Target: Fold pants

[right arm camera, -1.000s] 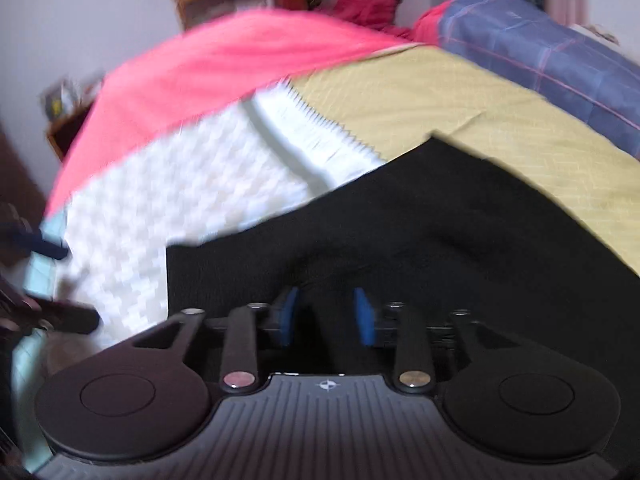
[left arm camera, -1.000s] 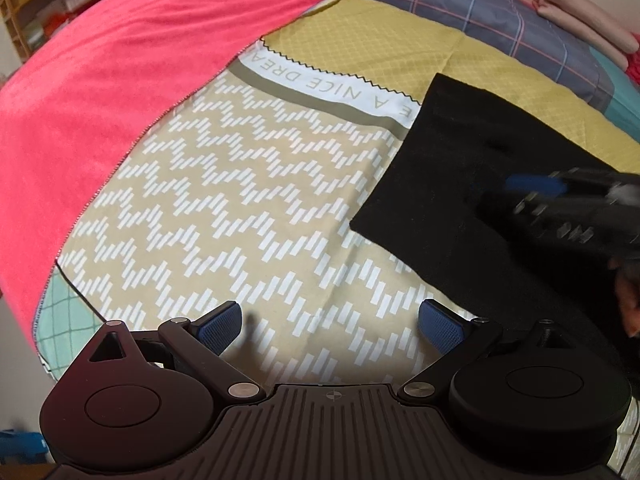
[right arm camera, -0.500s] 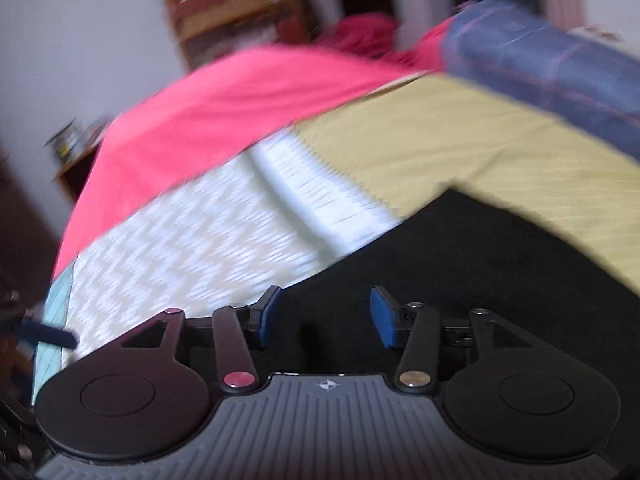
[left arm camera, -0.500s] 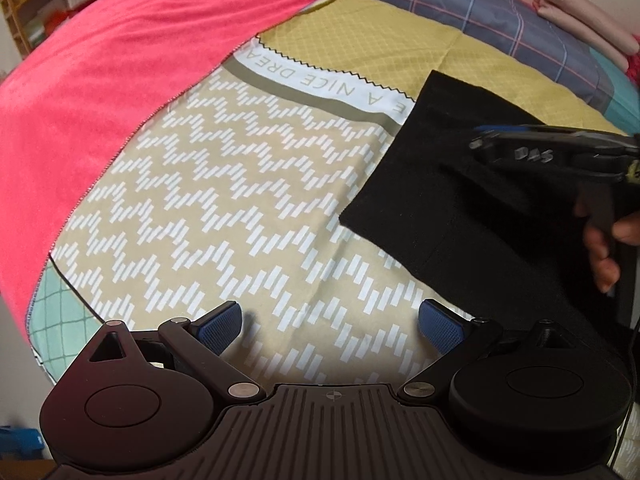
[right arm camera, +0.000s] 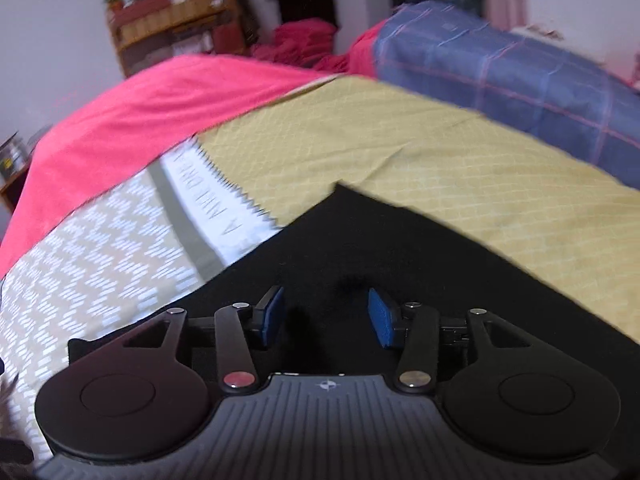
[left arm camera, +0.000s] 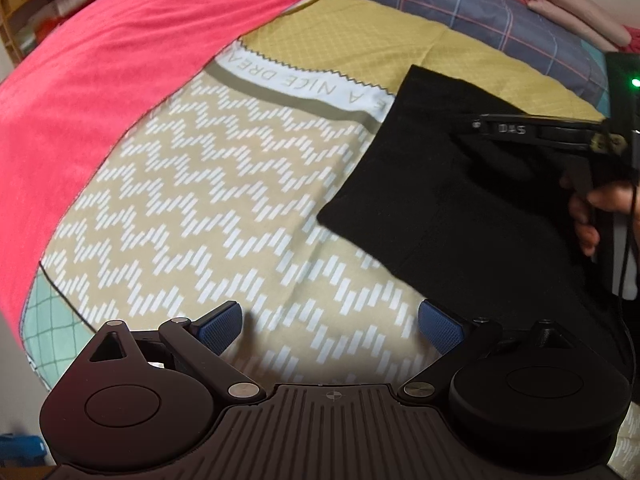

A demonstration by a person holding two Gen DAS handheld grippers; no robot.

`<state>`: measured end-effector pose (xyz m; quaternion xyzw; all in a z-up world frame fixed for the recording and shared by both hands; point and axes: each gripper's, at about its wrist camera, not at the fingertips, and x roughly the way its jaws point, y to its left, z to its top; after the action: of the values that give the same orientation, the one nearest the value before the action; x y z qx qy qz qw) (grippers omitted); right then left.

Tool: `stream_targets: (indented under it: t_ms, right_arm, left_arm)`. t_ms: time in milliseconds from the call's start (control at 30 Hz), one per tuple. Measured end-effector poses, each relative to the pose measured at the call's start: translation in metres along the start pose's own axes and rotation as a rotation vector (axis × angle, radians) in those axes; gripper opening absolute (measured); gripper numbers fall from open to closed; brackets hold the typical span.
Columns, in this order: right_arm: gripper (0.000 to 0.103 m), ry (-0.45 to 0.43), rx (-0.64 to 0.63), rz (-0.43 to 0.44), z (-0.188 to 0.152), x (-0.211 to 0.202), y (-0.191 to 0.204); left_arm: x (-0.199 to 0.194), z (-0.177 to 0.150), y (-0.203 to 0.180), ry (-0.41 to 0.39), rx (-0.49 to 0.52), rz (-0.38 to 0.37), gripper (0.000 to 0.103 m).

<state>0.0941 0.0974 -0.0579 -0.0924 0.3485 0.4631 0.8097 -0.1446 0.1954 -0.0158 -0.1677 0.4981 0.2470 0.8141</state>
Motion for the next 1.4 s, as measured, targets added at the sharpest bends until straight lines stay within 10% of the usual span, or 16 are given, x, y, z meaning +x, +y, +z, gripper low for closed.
stream_targets:
  t_ms: [167,367,633,933,1067,1133,1400]
  right_arm:
    - [0.083,0.060,-0.004,0.000,0.000,0.025,-0.015]
    - [0.080,-0.002,0.097,-0.026,-0.001,-0.059,-0.047]
    - [0.081,-0.038,0.300,-0.336,-0.067,-0.187,-0.179]
    - [0.077,-0.181,0.699,-0.647,-0.168,-0.304,-0.295]
    - [0.073,-0.083,0.584,-0.667,-0.169,-0.290,-0.308]
    - [0.050,0.043,0.495,-0.759,-0.180,-0.272,-0.317]
    - [0.054,-0.057,0.641,-0.835,-0.174,-0.297,-0.339]
  left_arm:
    - [0.007,0.008,-0.018,0.010,0.039,-0.001,0.103]
    - [0.010,0.038,-0.052,-0.029,0.124,-0.052,0.103]
    - [0.058,0.102,-0.138,-0.079,0.226,-0.135,0.103]
    - [0.137,0.118,-0.180,-0.012,0.302,-0.026,0.103]
    - [0.138,0.113,-0.181,-0.034,0.309,-0.025,0.103]
    - [0.140,0.114,-0.182,-0.026,0.302,-0.016,0.103]
    - [0.138,0.112,-0.178,-0.035,0.307,-0.012,0.103]
